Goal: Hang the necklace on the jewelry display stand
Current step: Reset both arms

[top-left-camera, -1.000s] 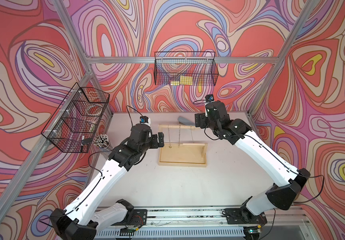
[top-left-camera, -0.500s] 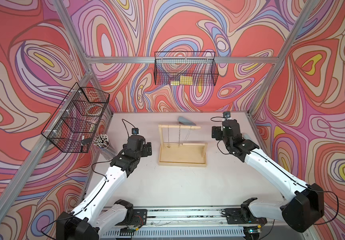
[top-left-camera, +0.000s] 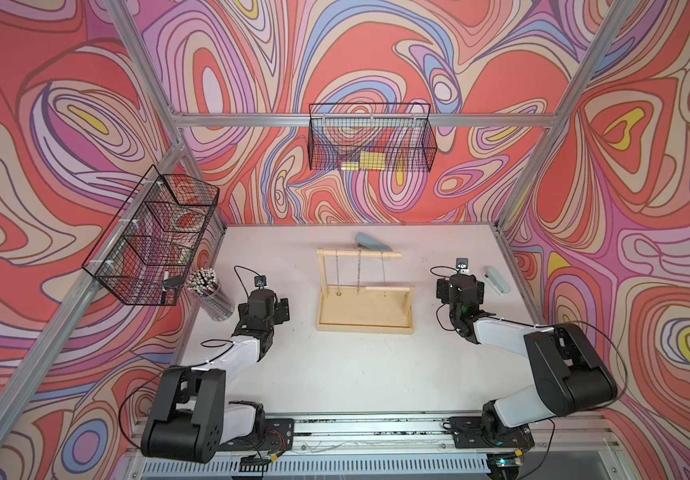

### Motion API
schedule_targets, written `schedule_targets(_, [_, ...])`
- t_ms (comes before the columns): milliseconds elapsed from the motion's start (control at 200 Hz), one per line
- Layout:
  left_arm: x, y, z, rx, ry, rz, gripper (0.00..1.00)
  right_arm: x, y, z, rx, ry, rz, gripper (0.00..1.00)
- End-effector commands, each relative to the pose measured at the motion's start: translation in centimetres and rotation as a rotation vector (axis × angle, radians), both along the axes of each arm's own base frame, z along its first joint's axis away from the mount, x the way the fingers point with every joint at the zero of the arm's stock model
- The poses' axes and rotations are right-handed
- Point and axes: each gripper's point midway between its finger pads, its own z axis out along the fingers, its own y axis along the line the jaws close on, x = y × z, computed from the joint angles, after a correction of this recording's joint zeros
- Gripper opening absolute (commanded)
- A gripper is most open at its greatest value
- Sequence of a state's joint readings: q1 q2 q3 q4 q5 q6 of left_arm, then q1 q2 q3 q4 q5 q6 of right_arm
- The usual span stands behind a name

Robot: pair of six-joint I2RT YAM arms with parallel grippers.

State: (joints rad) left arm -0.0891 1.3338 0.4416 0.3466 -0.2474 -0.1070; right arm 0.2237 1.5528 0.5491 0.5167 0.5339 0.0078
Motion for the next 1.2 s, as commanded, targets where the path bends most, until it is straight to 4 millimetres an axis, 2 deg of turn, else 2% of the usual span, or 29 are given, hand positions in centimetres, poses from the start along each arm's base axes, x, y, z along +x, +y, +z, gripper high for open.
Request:
schedule_targets(0, [3.1,-1.0,3.2,0.019,-0.181,-0.091,0.99,1.1,-0.9,3.4,0.012,-0.231,-0.007,0.91])
schedule_targets(65, [3.6,-0.4,3.7,0.042,-0.251,-0.074,1.0,1.4,-2.2,2.2,0.058,-0.242,-0.021,0.91])
schedule_targets(135, [3.6,-0.2,2.4,0.006,-0.243,-0.088,0.99,1.3,-3.0,1.6,0.106,-0.231,-0.022,0.9])
schedule_targets(275, [3.1,-0.8,1.9,-0.006,-0.313,-0.128,0.99,1.0,-3.6,1.6,0.159,-0.262,0.005,0.88])
schedule_targets(330, [2.8,-1.2,1.8,-0.029,-0.304,-0.165,0.99,2.0,-3.5,0.8,0.194,-0.208,0.039,0.85])
schedule_targets(361, [2.7,-1.6,1.8,-0.038,-0.306,-0.197,0.99,2.6,-3.6,0.4,0.207,-0.185,0.048,0.87])
schedule_targets(396, [2.7,-1.9,1.9,-0.04,-0.312,-0.21,0.99,2.5,-3.5,0.3,0.209,-0.182,0.057,0.92])
schedule_targets(506, [3.2,-1.2,1.8,-0.035,-0.303,-0.17,0.99,2.3,-3.0,0.1,0.205,-0.191,0.093,0.86])
schedule_targets(521, [3.3,-0.9,1.8,-0.033,-0.294,-0.148,0.99,2.2,-2.9,0.1,0.197,-0.213,0.101,0.88])
schedule_targets(531, [3.4,-0.7,1.7,-0.032,-0.288,-0.136,0.99,2.2,-3.0,0.3,0.189,-0.232,0.099,0.96])
schedule_targets(551, [3.5,-0.2,1.6,-0.027,-0.277,-0.109,0.99,2.0,-3.1,0.2,0.184,-0.236,0.085,0.98])
schedule_targets(591, [3.7,0.6,1.5,-0.02,-0.261,-0.061,0.99,1.9,-3.3,-0.1,0.196,-0.202,0.065,0.98])
schedule_targets(1022, [3.7,0.4,1.5,-0.001,-0.26,-0.061,0.99,1.9,-3.2,0.1,0.182,-0.225,0.068,0.98])
schedule_targets(1127, [3.7,0.4,1.6,-0.001,-0.261,-0.06,0.99,2.5,-1.9,-0.3,0.191,-0.189,0.144,0.98])
schedule_targets(1192, [3.7,0.3,1.5,-0.002,-0.26,-0.063,0.99,2.5,-1.9,-0.3,0.193,-0.189,0.145,0.98])
